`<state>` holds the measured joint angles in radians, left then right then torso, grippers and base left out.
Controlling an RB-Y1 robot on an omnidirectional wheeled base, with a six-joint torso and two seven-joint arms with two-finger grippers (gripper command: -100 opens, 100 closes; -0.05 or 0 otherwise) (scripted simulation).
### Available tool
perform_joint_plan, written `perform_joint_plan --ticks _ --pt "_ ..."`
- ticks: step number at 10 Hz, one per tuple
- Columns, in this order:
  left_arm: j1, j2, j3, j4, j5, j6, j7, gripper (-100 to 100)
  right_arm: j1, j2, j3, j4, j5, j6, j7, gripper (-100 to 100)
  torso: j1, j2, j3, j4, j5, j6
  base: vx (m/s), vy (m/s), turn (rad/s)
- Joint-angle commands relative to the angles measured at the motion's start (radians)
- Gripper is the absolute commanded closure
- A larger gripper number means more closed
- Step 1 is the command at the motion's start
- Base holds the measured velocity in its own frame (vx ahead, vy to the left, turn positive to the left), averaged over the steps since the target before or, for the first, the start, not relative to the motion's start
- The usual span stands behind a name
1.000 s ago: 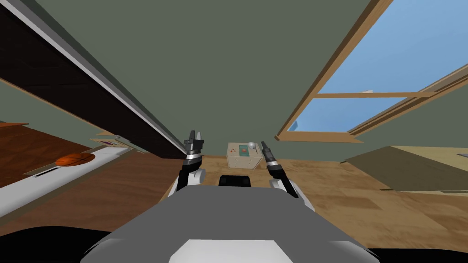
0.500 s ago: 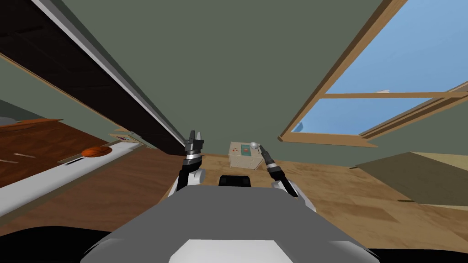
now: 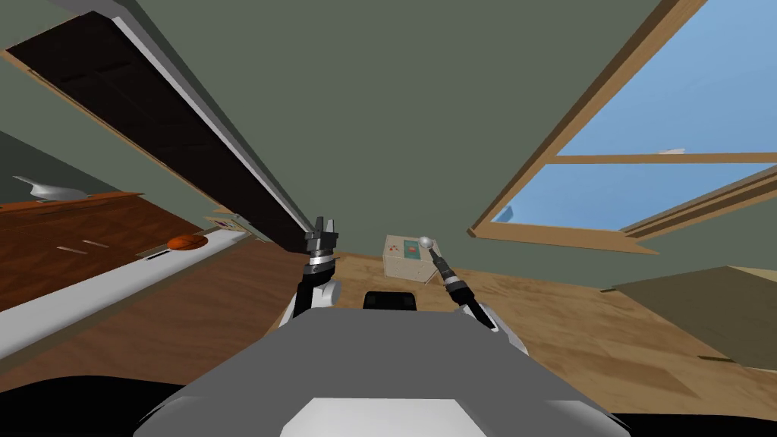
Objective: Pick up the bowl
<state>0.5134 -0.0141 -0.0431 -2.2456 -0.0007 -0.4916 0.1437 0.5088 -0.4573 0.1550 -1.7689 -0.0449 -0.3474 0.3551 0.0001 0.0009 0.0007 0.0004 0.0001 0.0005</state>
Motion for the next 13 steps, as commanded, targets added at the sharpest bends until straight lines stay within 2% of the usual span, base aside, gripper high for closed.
perform_joint_plan --ticks 1,2,5,6,8,11,13 --pt "0.000 0.000 0.000 0.000 0.000 0.000 0.000 0 -0.010 0.002 0.002 0.030 0.001 -0.008 0.001 -100 0.000 0.000 0.000 0.000 0.000 0.000 -0.003 0.003 -0.017" --pt "0.000 0.000 0.000 0.000 0.000 0.000 0.000 0 -0.019 -0.025 0.018 0.070 0.010 0.002 0.023 -100 0.000 -0.001 0.000 0.000 0.000 0.000 -0.012 0.020 0.161" --pt "0.000 0.000 0.000 0.000 0.000 0.000 0.000 0 -0.029 -0.051 0.036 0.159 0.021 0.012 0.045 -100 0.001 0.000 0.000 0.000 0.000 -0.001 -0.013 0.026 0.136" --pt "0.000 0.000 0.000 0.000 0.000 0.000 0.000 0 -0.041 -0.077 0.054 0.191 0.034 0.023 0.068 -100 0.001 0.000 0.000 0.000 0.000 0.000 -0.006 0.030 0.199" --pt "0.000 0.000 0.000 0.000 0.000 0.000 0.000 0 -0.041 -0.077 0.054 0.226 0.034 0.023 0.068 -100 0.001 -0.001 0.000 0.000 0.000 0.000 0.000 0.014 0.045" --pt "0.000 0.000 0.000 0.000 0.000 0.000 0.000 0 -0.067 -0.129 0.093 0.318 0.063 0.047 0.115 -100 0.000 -0.001 -0.001 0.000 0.000 0.000 0.007 0.024 0.184" --pt "0.000 0.000 0.000 0.000 0.000 0.000 0.000 0 -0.067 -0.129 0.093 0.362 0.063 0.047 0.115 -100 0.000 -0.002 -0.001 0.000 0.000 0.000 0.009 0.015 0.044"
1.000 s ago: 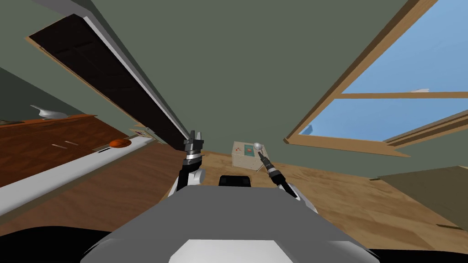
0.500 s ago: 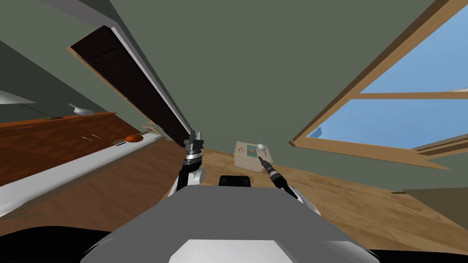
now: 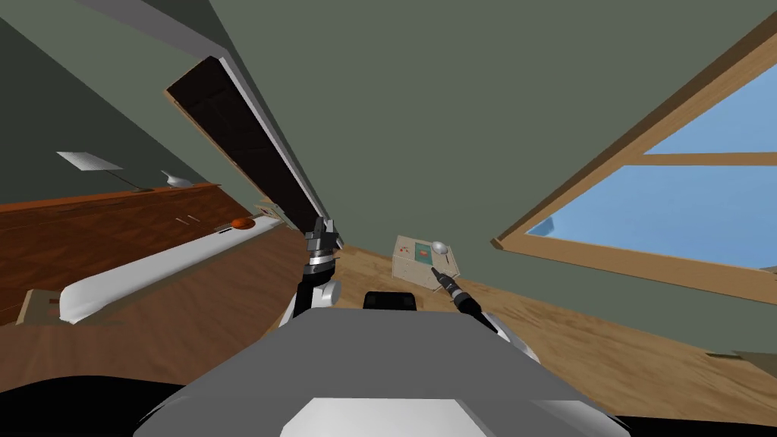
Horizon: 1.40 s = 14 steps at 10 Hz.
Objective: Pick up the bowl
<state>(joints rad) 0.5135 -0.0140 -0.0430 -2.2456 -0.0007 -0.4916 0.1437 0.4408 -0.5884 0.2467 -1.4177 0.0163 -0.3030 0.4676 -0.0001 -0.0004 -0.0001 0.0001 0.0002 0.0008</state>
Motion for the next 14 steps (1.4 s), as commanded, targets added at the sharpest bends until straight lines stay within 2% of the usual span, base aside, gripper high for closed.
perform_joint_plan --ticks 1,2,3,4,5,6,8,9,10,11,12,13,14 --pt "0.000 0.000 0.000 0.000 0.000 0.000 0.000 0 -0.014 -0.024 0.022 0.050 0.018 0.015 0.026 -100 0.000 0.000 0.000 0.000 0.000 0.000 0.012 0.023 0.185" --pt "0.000 0.000 0.000 0.000 0.000 0.000 0.000 0 -0.014 -0.024 0.022 0.076 0.018 0.015 0.026 -100 0.001 0.000 0.000 0.000 0.000 -0.001 0.019 0.018 0.146" --pt "0.000 0.000 0.000 0.000 0.000 0.000 0.000 0 -0.014 -0.024 0.022 0.079 0.018 0.015 0.026 -100 0.000 -0.001 0.000 0.000 0.000 0.000 0.012 0.006 0.012" --pt "0.000 0.000 0.000 0.000 0.000 0.000 0.000 0 -0.029 -0.050 0.044 0.120 0.037 0.027 0.049 -100 0.000 0.000 0.000 0.000 0.000 0.000 0.022 0.019 0.263" --pt "0.000 0.000 0.000 0.000 0.000 0.000 0.000 0 -0.029 -0.050 0.044 0.141 0.037 0.027 0.049 -100 0.000 -0.001 0.000 0.000 0.000 -0.001 0.024 0.011 0.125" --pt "0.000 0.000 0.000 0.000 0.000 0.000 0.000 0 -0.045 -0.075 0.067 0.170 0.056 0.040 0.072 -100 0.000 -0.001 -0.001 0.000 0.000 0.000 0.033 0.026 0.239" --pt "0.000 0.000 0.000 0.000 0.000 0.000 0.000 0 -0.045 -0.075 0.067 0.211 0.056 0.040 0.072 -100 0.000 -0.002 -0.001 0.000 0.000 0.000 0.021 0.011 0.039" --pt "0.000 0.000 0.000 0.000 0.000 0.000 0.000 0 -0.061 -0.099 0.091 0.254 0.076 0.052 0.095 -100 0.000 -0.001 0.000 0.000 0.000 0.000 0.025 0.018 0.234" --pt "0.000 0.000 0.000 0.000 0.000 0.000 0.000 0 -0.061 -0.099 0.091 0.275 0.076 0.052 0.095 -100 0.000 -0.001 -0.001 0.000 0.000 -0.001 0.029 0.007 0.154" --pt "0.000 0.000 0.000 0.000 0.000 0.000 0.000 0 -0.077 -0.123 0.115 0.310 0.097 0.065 0.117 -100 0.000 -0.001 -0.001 0.000 0.000 0.000 0.039 0.015 0.231" --pt "0.000 0.000 0.000 0.000 0.000 0.000 0.000 0 -0.077 -0.123 0.115 0.337 0.097 0.065 0.117 -100 0.000 -0.002 -0.001 0.000 0.000 -0.001 0.036 0.010 0.118" --pt "0.000 0.000 0.000 0.000 0.000 0.000 0.000 0 -0.093 -0.145 0.139 0.377 0.119 0.077 0.138 -100 0.000 -0.002 -0.001 0.000 0.000 0.000 0.044 0.020 0.235" --pt "0.000 0.000 0.000 0.000 0.000 0.000 0.000 0 -0.093 -0.145 0.139 0.397 0.119 0.077 0.138 -100 0.001 -0.002 -0.001 0.000 0.000 -0.001 0.037 0.010 0.132"
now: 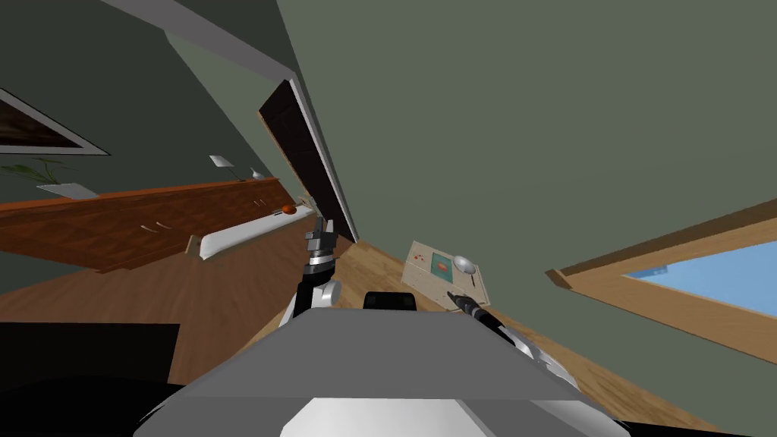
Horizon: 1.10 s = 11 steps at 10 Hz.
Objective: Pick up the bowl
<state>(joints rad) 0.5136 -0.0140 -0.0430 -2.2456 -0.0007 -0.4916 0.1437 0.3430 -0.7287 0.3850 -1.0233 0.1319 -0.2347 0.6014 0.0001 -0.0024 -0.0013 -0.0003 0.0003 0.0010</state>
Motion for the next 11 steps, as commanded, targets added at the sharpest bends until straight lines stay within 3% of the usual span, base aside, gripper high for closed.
perform_joint_plan --ticks 1,3,5,6,7,9,11 --pt "0.000 0.000 0.000 0.000 0.000 0.000 0.000 0 -0.010 -0.026 0.025 0.050 0.025 0.022 0.024 -100 0.000 0.000 0.000 0.000 0.000 0.000 0.031 0.019 0.255" --pt "0.000 0.000 0.000 0.000 0.000 0.000 0.000 0 -0.010 -0.026 0.025 0.060 0.025 0.022 0.024 -100 0.000 0.000 0.000 0.000 0.000 0.000 0.026 0.002 0.037" --pt "0.000 0.000 0.000 0.000 0.000 0.000 0.000 0 -0.040 -0.067 0.072 0.146 0.069 0.046 0.062 -100 0.000 0.001 0.001 0.000 0.000 -0.001 0.036 0.014 0.283" --pt "0.000 0.000 0.000 0.000 0.000 0.000 0.000 0 -0.040 -0.067 0.072 0.169 0.069 0.046 0.062 -100 0.000 -0.001 0.000 0.000 0.000 -0.001 0.045 0.010 0.121" --pt "0.000 0.000 0.000 0.000 0.000 0.000 0.000 0 -0.054 -0.086 0.095 0.206 0.091 0.058 0.078 -100 0.000 0.000 0.000 0.000 0.000 0.000 0.038 0.017 0.158" --pt "0.000 0.000 0.000 0.000 0.000 0.000 0.000 0 -0.054 -0.086 0.095 0.220 0.091 0.058 0.078 -100 0.000 0.001 0.000 0.000 0.000 0.000 0.015 0.005 0.059" --pt "0.000 0.000 0.000 0.000 0.000 0.000 0.000 0 -0.067 -0.105 0.116 0.268 0.112 0.070 0.094 -100 0.000 0.002 0.001 0.001 0.000 0.000 0.016 0.007 0.153"
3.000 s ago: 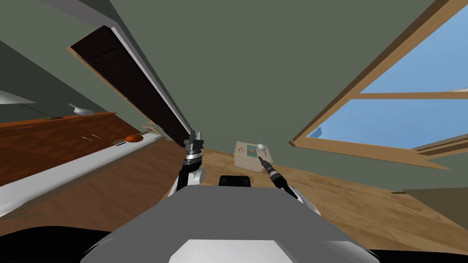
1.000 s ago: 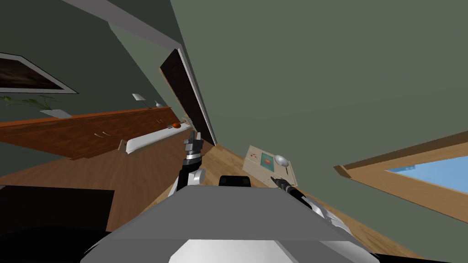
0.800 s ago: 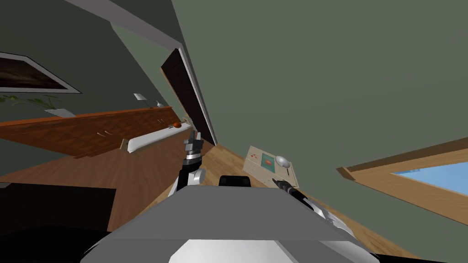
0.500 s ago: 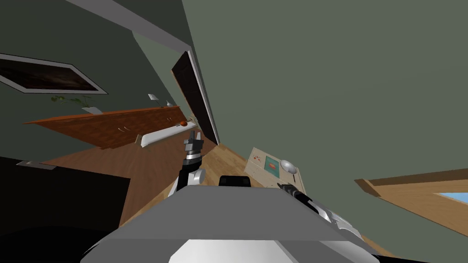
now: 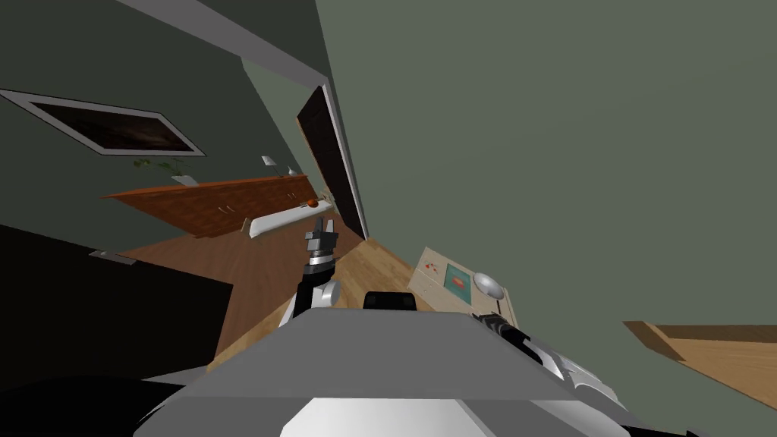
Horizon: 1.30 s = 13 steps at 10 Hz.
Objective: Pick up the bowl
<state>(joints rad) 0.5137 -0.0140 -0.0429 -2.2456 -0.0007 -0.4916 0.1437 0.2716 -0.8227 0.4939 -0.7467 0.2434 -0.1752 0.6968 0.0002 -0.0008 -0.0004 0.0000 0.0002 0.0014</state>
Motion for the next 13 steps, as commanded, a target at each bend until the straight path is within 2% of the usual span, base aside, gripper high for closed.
perform_joint_plan --ticks 1,4,6,7,8,10,11,12,13 --pt "0.000 0.000 0.000 0.000 0.000 0.000 0.000 0 -0.008 -0.029 0.028 0.036 0.021 0.022 0.012 -100 0.000 0.000 0.000 0.000 0.000 0.000 0.024 0.014 0.150" --pt "0.000 0.000 0.000 0.000 0.000 0.000 0.000 0 -0.042 -0.073 0.083 0.149 0.077 0.051 0.046 -100 0.000 -0.002 -0.001 0.000 0.000 -0.001 0.046 0.010 0.272" --pt "0.000 0.000 0.000 0.000 0.000 0.000 0.000 0 -0.062 -0.090 0.115 0.205 0.109 0.064 0.062 -100 -0.001 -0.003 -0.002 -0.001 0.000 0.000 0.065 -0.021 0.183" --pt "0.000 0.000 0.000 0.000 0.000 0.000 0.000 0 -0.076 -0.093 0.143 0.243 0.133 0.071 0.072 -100 -0.002 -0.003 -0.002 -0.001 0.000 0.000 0.076 -0.040 0.217" --pt "0.000 0.000 0.000 0.000 0.000 0.000 0.000 0 -0.076 -0.093 0.143 0.243 0.133 0.071 0.072 -100 -0.002 -0.004 -0.002 -0.001 0.000 -0.001 0.067 -0.040 0.120" --pt "0.000 0.000 0.000 0.000 0.000 0.000 0.000 0 -0.085 -0.058 0.180 0.267 0.159 0.070 0.081 -100 -0.001 -0.001 -0.001 0.000 -0.001 0.000 0.020 -0.016 0.117" --pt "0.000 0.000 0.000 0.000 0.000 0.000 0.000 0 -0.103 -0.066 0.181 0.288 0.153 0.061 0.075 -100 0.000 0.000 0.000 0.000 0.000 0.000 0.004 -0.001 0.015" --pt "0.000 0.000 0.000 0.000 0.000 0.000 0.000 0 -0.105 -0.064 0.185 0.291 0.154 0.059 0.073 0 0.000 0.001 0.000 0.000 0.000 0.001 0.000 0.000 0.000" --pt "0.000 0.000 0.000 0.000 0.000 0.000 0.000 0 -0.114 -0.036 0.181 0.297 0.160 0.082 0.076 -100 0.001 0.001 0.001 0.000 0.000 0.001 -0.027 -0.029 0.091"
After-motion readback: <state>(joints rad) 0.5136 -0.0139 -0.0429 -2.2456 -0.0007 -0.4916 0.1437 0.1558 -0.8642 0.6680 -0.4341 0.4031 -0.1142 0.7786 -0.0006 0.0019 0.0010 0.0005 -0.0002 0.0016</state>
